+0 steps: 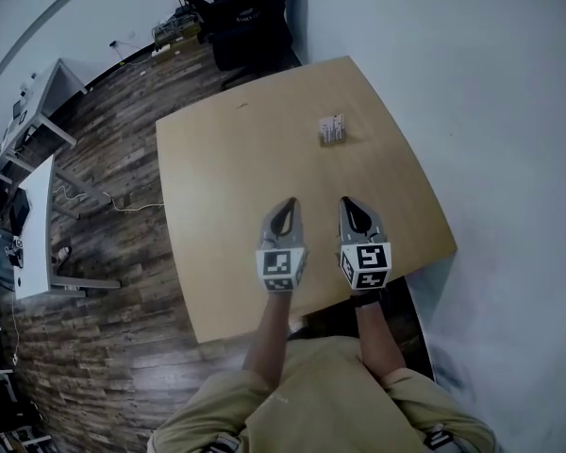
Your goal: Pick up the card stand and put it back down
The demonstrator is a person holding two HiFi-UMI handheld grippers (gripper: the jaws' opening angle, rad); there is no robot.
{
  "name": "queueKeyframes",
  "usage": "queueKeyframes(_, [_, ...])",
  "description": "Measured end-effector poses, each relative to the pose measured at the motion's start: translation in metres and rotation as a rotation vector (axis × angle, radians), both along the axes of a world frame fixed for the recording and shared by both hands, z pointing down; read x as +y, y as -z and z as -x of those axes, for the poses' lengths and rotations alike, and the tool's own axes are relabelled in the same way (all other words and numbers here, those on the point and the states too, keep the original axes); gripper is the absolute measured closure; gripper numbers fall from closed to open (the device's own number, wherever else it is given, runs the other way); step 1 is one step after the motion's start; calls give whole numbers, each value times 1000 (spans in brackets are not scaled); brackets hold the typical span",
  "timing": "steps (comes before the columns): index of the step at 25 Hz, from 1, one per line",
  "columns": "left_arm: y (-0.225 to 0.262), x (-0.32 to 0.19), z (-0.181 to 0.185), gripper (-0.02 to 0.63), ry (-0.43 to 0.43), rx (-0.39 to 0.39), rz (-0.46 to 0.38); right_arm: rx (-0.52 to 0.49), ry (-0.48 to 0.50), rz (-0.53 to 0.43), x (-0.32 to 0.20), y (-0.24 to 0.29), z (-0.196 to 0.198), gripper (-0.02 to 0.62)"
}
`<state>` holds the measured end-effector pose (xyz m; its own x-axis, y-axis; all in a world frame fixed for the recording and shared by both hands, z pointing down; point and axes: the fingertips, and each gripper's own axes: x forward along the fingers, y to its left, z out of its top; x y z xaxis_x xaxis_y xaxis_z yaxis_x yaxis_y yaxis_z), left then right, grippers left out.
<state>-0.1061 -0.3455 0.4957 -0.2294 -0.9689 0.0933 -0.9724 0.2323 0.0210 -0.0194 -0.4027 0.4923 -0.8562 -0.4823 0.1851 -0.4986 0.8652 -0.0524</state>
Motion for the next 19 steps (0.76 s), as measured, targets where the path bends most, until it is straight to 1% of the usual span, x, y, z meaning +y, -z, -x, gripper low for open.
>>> queueKeyframes(3, [8,11,1,603,-6,1,-15,-9,-6,-25,12,11,0,591])
queueKeyframes(9, [33,25,0,604,-21,-15,-69,-21,-20,-83,30,37,-8,592])
queueKeyframes(11, [38,30,-1,603,-25,-16,-73,-21,-27,-97,34,44,-11,591])
queueKeyframes(13, [44,33,-3,604,-31,-18,-79,-23,-38,-109,37,51,-15,591])
queueKeyframes(15, [53,38,-5,604,-36,-22,-103,-27,-47,-118,40,56,-19,591])
queueKeyframes(19, [58,57,-7,604,-34,-24,-117,-36,-57,-127,60,59,-25,592])
